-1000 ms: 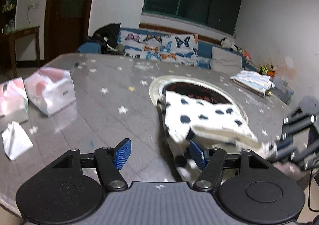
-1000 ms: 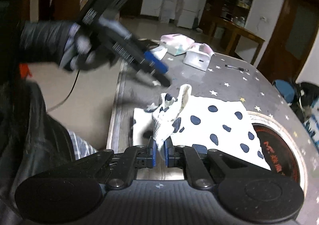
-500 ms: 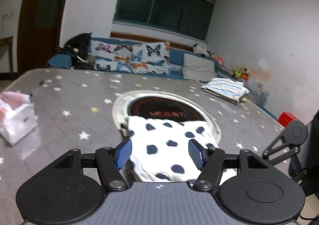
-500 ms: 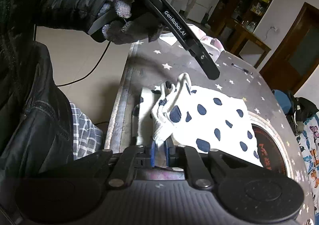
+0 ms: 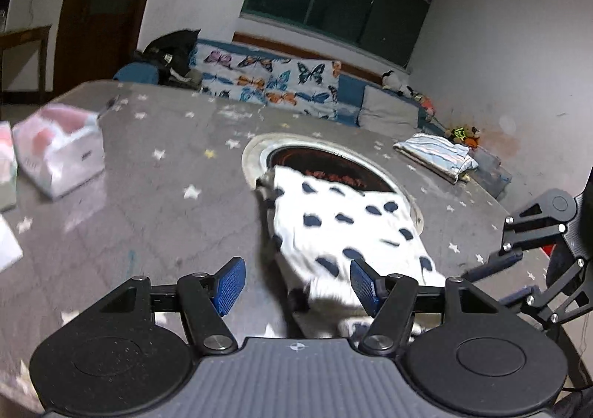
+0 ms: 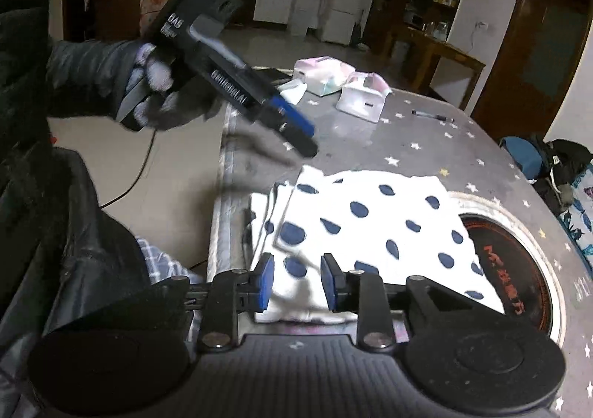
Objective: Fold clothes
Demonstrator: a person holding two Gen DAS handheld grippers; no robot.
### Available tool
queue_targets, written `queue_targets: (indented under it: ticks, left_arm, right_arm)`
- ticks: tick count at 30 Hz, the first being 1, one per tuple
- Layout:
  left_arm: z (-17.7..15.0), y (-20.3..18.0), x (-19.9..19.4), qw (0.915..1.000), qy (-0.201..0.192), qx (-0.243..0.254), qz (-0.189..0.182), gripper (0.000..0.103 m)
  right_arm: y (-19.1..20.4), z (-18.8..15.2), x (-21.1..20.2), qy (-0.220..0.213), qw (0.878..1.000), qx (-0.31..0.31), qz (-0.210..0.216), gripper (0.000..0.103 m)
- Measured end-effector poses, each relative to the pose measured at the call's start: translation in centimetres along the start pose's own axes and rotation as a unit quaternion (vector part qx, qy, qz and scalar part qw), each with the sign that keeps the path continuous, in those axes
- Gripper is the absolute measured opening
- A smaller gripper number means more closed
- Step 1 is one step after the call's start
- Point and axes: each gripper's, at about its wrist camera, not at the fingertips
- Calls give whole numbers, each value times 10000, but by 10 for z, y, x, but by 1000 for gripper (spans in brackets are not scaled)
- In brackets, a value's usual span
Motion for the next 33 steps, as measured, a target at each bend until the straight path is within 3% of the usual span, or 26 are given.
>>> queue_targets:
  ticks: [4, 10, 16, 21, 33]
  left_arm:
    - [-4, 2, -6, 9999, -25, -70, -104, 65]
    - [-11, 4, 1, 9994, 159, -145, -282, 55]
    - [-17, 2, 10, 9982, 287, -217, -472, 35]
    - [-15, 1, 12, 9979, 219, -264, -558, 10]
    - [10, -23, -19, 9963, -176, -91, -842, 6]
  right_arm:
    - [1, 3, 15, 31, 10000, -54, 15, 27]
    - [0, 4, 29, 100, 9999, -27, 22, 26]
    - [2, 2, 35, 212, 9998, 14, 11, 24]
    - [3, 2, 33, 209, 9998, 57, 5, 18]
    - [-1, 12, -3, -81, 9998, 107, -162, 17]
Point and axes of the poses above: each gripper's, at about its wrist camera, not at the fingertips, and x roughly the way its jaws point, y to its left, z to its top, and after that the axes turned 11 degrees about -y, right-handed
